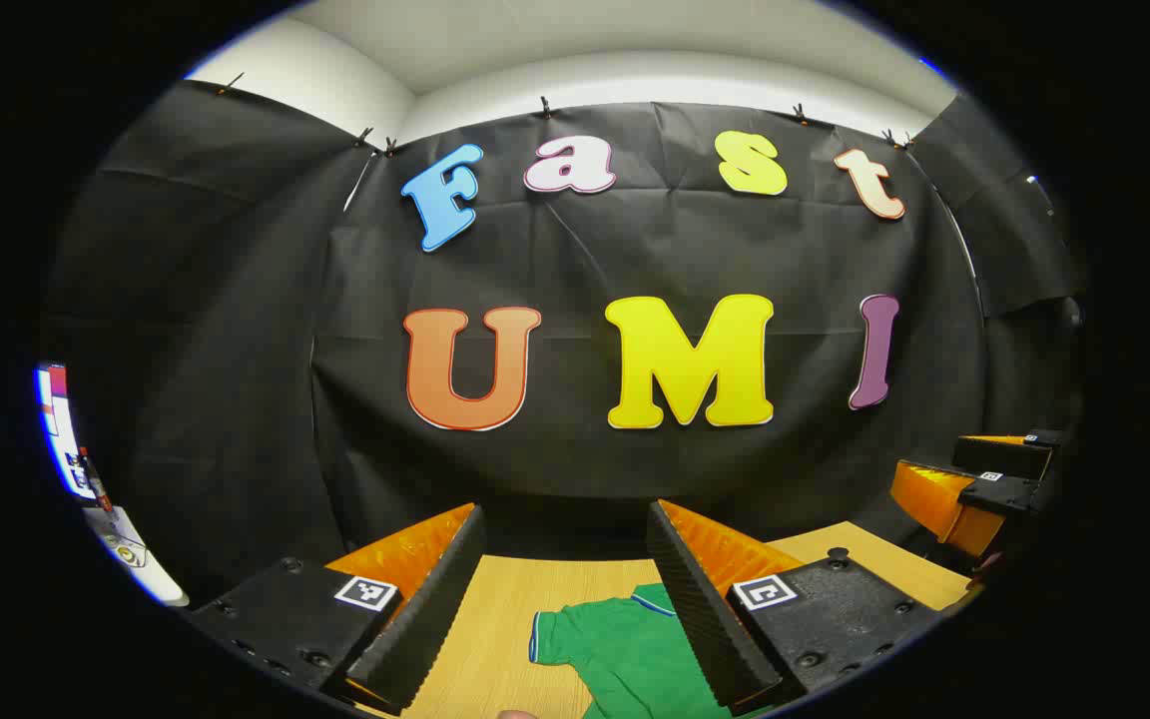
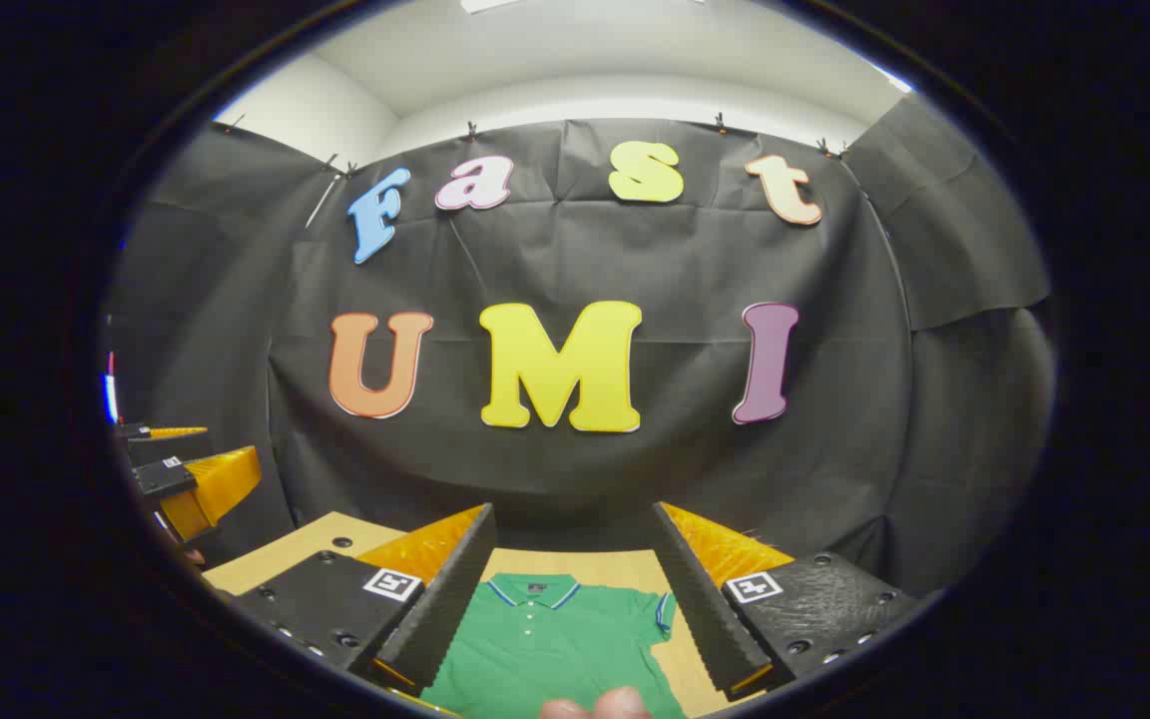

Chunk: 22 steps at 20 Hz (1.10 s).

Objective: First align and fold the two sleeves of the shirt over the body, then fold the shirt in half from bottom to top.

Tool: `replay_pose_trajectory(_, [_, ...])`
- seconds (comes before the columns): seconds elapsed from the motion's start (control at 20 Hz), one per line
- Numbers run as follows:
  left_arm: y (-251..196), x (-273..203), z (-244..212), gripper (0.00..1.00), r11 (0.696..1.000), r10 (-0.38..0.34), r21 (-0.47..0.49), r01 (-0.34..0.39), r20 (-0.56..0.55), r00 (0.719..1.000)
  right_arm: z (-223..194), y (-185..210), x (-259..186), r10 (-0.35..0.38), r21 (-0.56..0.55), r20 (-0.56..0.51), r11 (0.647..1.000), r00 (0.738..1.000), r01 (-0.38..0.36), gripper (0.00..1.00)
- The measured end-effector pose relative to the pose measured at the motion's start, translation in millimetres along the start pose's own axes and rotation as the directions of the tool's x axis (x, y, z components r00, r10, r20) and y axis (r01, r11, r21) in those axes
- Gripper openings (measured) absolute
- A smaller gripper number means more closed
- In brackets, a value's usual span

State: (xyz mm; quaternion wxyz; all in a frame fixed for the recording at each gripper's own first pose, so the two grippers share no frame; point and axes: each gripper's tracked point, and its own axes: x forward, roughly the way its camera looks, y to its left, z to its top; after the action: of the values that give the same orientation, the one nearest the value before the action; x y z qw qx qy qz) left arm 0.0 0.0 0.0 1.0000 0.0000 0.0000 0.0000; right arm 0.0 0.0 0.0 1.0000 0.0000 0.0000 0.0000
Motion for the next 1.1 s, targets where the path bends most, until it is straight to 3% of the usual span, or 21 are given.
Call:
replay_pose_trajectory(0.35, [-0.5,2.2,-1.1,1.0,1.0,0.012,-0.003,-0.012,-0.006,1.0,1.0,-3.0,2.8,0.01,-0.007,-0.002,1.0,1.0,-0.01,0.96])
replay_pose_trajectory(0.4, [-1.0,2.4,0.4,1.0,1.0,0.015,-0.003,-0.015,-0.005,1.0,1.3,-3.9,4.1,0.011,-0.007,-0.004,1.0,1.0,-0.011,0.93])
replay_pose_trajectory(1.1, [-10.9,9.1,-0.1,0.99,1.0,0.025,-0.007,-0.025,-0.009,1.0,-13.2,-29.1,14.3,-0.002,-0.013,-0.054,1.0,0.999,0.002,0.96])
